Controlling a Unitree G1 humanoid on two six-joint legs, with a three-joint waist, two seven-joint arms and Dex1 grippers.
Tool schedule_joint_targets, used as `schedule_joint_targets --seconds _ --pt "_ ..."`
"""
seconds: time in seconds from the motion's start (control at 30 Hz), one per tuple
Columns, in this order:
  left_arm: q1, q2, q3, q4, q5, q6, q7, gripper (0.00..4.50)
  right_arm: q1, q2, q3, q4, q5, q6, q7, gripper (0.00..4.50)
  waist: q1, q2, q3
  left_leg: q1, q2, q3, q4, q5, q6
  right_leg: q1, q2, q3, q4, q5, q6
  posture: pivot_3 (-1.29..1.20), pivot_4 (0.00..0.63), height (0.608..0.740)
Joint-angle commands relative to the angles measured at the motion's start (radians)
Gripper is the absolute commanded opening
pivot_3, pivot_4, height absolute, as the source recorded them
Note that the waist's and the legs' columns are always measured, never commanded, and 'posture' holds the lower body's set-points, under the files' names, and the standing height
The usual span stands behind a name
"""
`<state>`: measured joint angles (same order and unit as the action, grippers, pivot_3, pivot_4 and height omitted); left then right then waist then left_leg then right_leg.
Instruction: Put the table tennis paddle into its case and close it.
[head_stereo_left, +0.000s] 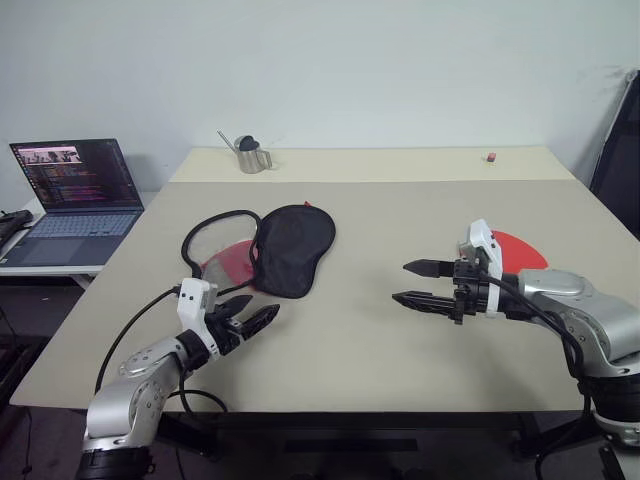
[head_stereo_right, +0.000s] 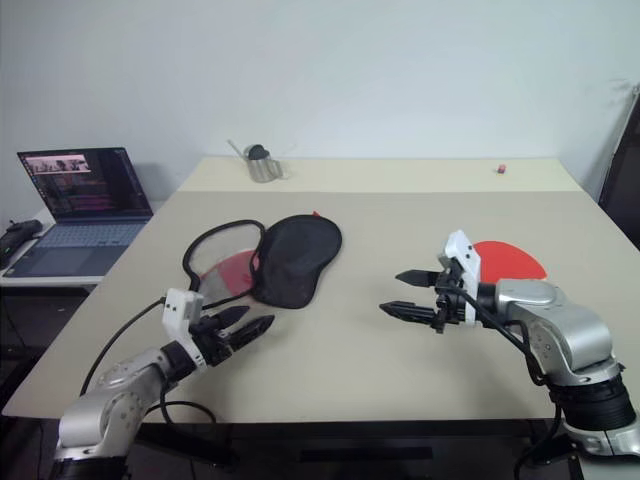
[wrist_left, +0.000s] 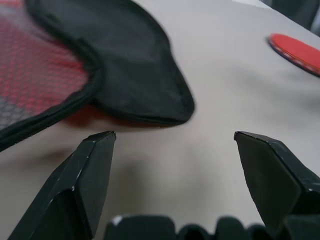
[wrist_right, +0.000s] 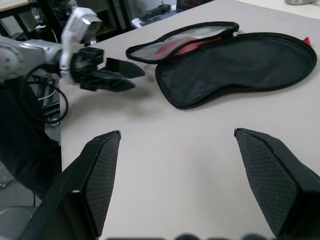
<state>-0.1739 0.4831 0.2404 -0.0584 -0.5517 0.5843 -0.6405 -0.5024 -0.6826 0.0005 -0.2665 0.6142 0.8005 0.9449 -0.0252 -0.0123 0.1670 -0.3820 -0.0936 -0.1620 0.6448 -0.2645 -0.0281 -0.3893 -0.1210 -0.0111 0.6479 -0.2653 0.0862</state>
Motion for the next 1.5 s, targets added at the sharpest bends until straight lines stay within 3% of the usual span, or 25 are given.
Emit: schedule_joint_targets --seconds 0.03,0.43,0.67,0.77,1.1,1.5 --pt "-0.031 -0.010 0.005 0.011 -0.006 0.026 0.035 4.15 0.002 -0.012 -0.029 -0.041 0.023 -0.004 0.001 3.96 -0.001 0.000 0.000 0.000 0.000 0.000 0.000 0.000 0.000 0.000 0.000 0.000 0.000 0.000 0.000 0.00 0.150 0.740" --pt "-0.246 -0.102 -0.055 0.191 0.026 0.053 0.085 4.15 0.034 -0.014 -0.059 -0.062 0.045 0.000 -0.036 3.96 0.007 -0.001 0.000 0.000 0.000 0.001 0.000 0.001 -0.002 0.000 0.000 0.000 0.000 0.000 0.000 0.00 0.150 0.740" --pt "-0.285 -0.133 -0.056 0.244 0.027 0.058 0.082 4.15 0.048 -0.021 -0.074 -0.069 0.058 -0.001 -0.056 3.96 0.006 -0.001 0.000 0.000 0.000 0.000 0.000 0.001 -0.003 0.000 0.000 0.000 0.000 0.000 0.000 0.00 0.150 0.740" --pt "-0.287 -0.137 -0.055 0.252 0.028 0.055 0.080 3.55 0.054 -0.021 -0.080 -0.072 0.060 -0.001 -0.062 4.01 0.006 -0.001 0.000 0.000 0.000 0.000 0.000 0.001 -0.003 0.000 0.000 0.000 0.000 0.000 0.000 0.00 0.150 0.740" --pt "-0.278 -0.161 -0.029 0.231 -0.012 0.082 0.083 0.05 0.062 -0.020 -0.091 -0.070 0.058 -0.005 -0.075 4.01 0.007 -0.001 0.000 0.000 0.000 0.000 0.000 0.001 -0.003 0.000 0.000 0.000 0.000 0.000 0.000 0.00 0.150 0.740" --pt "-0.348 -0.315 -0.154 0.194 -0.032 0.158 0.054 0.05 0.092 -0.060 -0.134 -0.086 0.067 0.003 -0.081 4.01 0.020 -0.002 0.000 -0.001 -0.001 0.001 0.001 0.001 -0.003 0.000 0.000 0.000 0.000 0.000 0.001 0.00 0.150 0.740"
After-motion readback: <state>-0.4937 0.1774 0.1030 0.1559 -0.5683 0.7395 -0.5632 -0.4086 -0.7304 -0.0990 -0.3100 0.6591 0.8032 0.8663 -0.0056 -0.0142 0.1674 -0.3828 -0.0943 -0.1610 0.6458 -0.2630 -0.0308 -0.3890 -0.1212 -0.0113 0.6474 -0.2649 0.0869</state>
